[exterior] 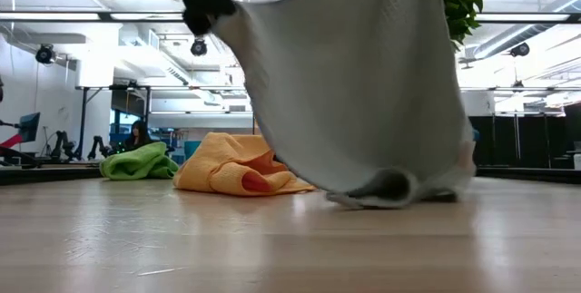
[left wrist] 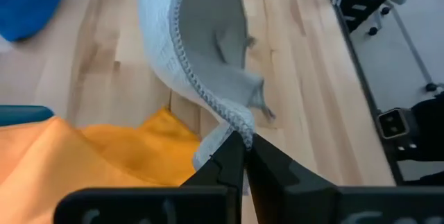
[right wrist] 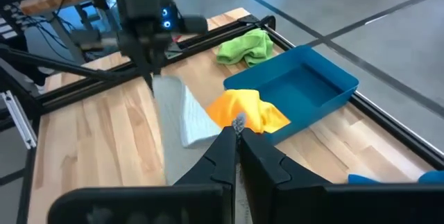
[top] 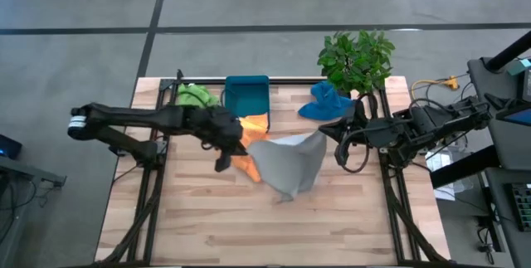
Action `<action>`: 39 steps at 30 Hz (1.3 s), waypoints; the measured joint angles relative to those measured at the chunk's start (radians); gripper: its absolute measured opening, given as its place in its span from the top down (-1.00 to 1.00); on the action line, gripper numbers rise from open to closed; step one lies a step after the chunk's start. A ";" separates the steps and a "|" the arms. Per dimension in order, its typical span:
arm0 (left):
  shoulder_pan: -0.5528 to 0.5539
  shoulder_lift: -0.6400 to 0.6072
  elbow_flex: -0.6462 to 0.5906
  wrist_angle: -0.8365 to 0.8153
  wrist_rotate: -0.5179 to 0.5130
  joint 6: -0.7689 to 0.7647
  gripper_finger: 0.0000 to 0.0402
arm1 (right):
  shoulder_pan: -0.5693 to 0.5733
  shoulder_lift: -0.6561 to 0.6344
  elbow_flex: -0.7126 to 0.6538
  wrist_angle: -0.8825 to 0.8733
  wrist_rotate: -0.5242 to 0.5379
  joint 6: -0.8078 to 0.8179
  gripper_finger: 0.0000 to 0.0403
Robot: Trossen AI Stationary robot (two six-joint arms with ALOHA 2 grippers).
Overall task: Fold microfiber towels
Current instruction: Prepare the grey microfiber cloth
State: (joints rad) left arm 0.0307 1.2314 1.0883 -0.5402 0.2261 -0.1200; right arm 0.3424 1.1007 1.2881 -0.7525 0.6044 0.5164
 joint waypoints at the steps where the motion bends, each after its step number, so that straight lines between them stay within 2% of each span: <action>1: 0.000 -0.017 0.013 -0.026 0.000 0.000 1.00 | 0.001 0.000 0.000 0.000 0.000 0.002 0.96; 10: -0.033 -0.081 0.121 -0.298 0.000 -0.003 1.00 | 0.087 0.045 0.000 -0.008 -0.001 0.109 0.96; 15: -0.103 -0.079 0.201 -0.442 0.003 -0.014 1.00 | 0.173 0.070 0.000 0.001 -0.001 0.209 0.96; 18: -0.157 -0.076 0.249 -0.466 0.013 -0.042 1.00 | 0.222 0.082 0.014 0.007 -0.001 0.262 0.96; 23: -0.275 -0.063 0.309 -0.467 0.019 -0.092 1.00 | 0.304 0.108 0.062 0.011 0.000 0.312 0.96; 27: -0.365 -0.022 0.340 -0.466 -0.001 -0.201 1.00 | 0.362 0.137 0.077 0.011 0.000 0.342 0.96; 34: -0.531 0.103 0.390 -0.360 -0.053 -0.426 1.00 | 0.482 0.204 0.078 0.032 -0.001 0.402 0.96; 39: -0.642 0.230 0.528 -0.299 -0.085 -0.531 1.00 | 0.601 0.250 0.079 0.154 0.020 0.442 0.96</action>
State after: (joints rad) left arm -0.6110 1.4612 1.6162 -0.8396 0.1411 -0.6510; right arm 0.9437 1.3503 1.3670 -0.5982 0.6241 0.9583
